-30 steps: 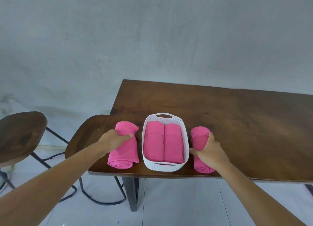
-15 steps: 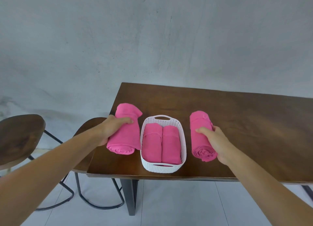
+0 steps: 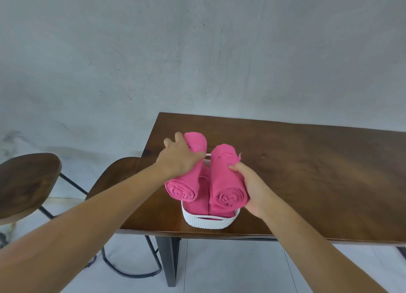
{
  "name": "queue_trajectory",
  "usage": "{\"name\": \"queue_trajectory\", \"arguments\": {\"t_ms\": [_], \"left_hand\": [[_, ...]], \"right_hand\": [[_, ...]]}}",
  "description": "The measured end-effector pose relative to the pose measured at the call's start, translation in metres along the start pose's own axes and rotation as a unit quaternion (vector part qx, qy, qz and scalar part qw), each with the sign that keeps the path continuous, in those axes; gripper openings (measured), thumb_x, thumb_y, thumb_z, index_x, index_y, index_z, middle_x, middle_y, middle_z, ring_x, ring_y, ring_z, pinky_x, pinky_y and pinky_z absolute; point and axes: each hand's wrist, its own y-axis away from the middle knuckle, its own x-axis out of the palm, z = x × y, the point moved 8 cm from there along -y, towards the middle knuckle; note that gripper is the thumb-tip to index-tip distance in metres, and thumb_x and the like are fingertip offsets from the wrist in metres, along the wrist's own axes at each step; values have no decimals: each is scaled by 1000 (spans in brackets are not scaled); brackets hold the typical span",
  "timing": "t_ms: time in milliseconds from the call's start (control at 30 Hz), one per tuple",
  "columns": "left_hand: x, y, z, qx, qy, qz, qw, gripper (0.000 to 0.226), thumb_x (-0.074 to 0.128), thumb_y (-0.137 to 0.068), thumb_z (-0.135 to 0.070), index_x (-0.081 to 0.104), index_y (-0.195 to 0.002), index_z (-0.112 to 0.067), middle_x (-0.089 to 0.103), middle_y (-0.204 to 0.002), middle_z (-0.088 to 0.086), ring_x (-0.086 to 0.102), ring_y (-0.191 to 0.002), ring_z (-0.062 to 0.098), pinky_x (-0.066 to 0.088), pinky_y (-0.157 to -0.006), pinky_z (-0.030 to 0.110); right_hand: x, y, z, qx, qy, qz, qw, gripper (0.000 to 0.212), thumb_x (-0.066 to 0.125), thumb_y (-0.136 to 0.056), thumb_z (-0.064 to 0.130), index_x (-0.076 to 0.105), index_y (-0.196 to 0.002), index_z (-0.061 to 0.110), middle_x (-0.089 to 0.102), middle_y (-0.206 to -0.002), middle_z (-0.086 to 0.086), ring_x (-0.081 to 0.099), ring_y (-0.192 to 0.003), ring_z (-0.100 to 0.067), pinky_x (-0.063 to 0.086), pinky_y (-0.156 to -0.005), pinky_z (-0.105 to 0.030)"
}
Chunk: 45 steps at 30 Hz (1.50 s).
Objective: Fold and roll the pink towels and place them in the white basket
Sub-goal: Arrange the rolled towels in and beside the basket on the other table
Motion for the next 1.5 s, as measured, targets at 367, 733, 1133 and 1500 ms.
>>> {"name": "queue_trajectory", "arguments": {"t_ms": [367, 733, 1133, 1500], "left_hand": [[43, 6, 6, -23, -26, 15, 999, 92, 55, -88, -71, 19, -152, -17, 31, -141, 17, 57, -113, 43, 52, -92, 48], [63, 11, 9, -50, 52, -3, 997, 75, 35, -96, -71, 14, -157, -34, 28, -156, 14, 32, -140, 41, 30, -112, 58], [84, 22, 20, -12, 114, 26, 993, 93, 36, -89, -80, -19, -155, -44, 18, -166, 7, 39, -142, 37, 43, -110, 57], [71, -25, 37, -1, 137, 14, 991, 81, 36, -99, -64, -17, -157, -43, 30, -157, 6, 49, -106, 14, 47, -84, 29]], "right_hand": [[5, 5, 0, -114, 166, -41, 979, 54, 56, -101, 26, 30, -148, 38, 54, -128, 6, 65, -105, -15, 59, -71, -27], [5, 1, 15, -229, 481, -125, 837, 77, 46, -99, 58, 8, -160, 31, 13, -167, 5, 15, -150, -26, 24, -119, -51], [7, -6, -6, -138, 354, -13, 925, 74, 42, -104, 48, -12, -154, 52, -6, -169, 0, 31, -148, -31, 45, -97, -36], [32, -70, -1, -159, 335, -28, 928, 69, 41, -102, 55, -13, -142, 71, 15, -166, 6, 46, -138, -27, 53, -101, -50]]}}
